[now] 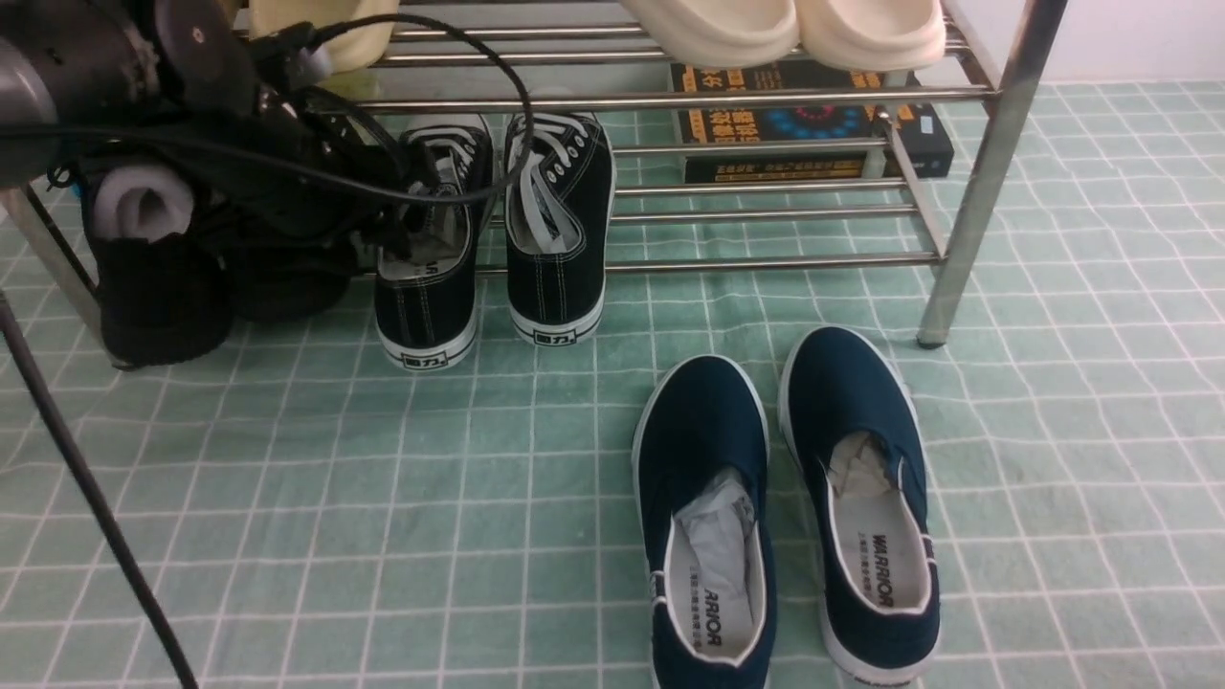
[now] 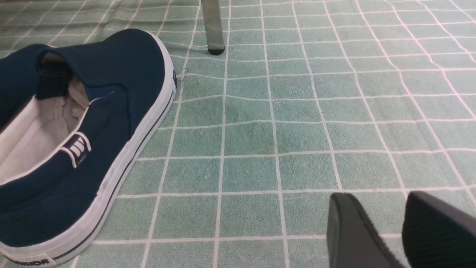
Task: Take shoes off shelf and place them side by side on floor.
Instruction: 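Grasp a shoe standing on the lower shelf of the shoe rack with the left gripper, then set the held shoe down on the floor in front of the rack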
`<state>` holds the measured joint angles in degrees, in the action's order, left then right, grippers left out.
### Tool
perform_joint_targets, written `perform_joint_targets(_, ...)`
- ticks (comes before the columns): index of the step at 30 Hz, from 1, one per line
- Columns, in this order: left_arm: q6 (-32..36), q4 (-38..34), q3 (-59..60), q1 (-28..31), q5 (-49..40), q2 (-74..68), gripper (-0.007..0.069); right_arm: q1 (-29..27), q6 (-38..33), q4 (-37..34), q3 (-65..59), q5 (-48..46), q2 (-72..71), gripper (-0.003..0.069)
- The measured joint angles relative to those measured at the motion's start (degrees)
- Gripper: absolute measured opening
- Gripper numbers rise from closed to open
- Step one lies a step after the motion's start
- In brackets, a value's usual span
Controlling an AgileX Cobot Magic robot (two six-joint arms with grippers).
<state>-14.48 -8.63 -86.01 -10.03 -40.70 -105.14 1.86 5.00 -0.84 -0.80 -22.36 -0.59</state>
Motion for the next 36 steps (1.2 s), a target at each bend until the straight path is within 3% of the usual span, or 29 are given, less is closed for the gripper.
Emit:
perform_joint_targets(4,-0.35,-0.12,0.00,0.00,1.15,-1.45,0.0290,0.00,0.00,0.00,0.00,0.00,0.00,0.0237)
perform_joint_targets(7,-0.46,-0.50,0.00,0.00,1.42,-2.22,0.0206,0.00,0.00,0.00,0.00,0.00,0.00,0.0237)
perform_joint_targets(9,-0.46,-0.97,0.00,0.00,1.21,-2.14,0.0086,0.00,0.00,0.00,0.00,0.00,0.00,0.0237)
perform_joint_targets(12,-0.46,-0.98,0.00,0.00,-0.36,-0.26,0.0015,0.00,0.00,0.00,0.00,0.00,0.00,0.0237)
perform_joint_targets(23,-0.46,0.26,0.19,0.00,-20.81,17.95,0.0007,0.00,0.00,0.00,0.00,0.00,0.00,0.0237)
perform_joint_targets(30,-1.81,1.78,10.42,-0.05,-20.62,30.57,0.0008,0.00,0.00,0.00,0.00,0.00,0.00,0.0237)
perform_joint_targets(36,-4.54,1.01,29.24,-0.05,-12.96,40.65,0.0008,0.00,0.00,0.00,0.00,0.00,0.00,0.0237)
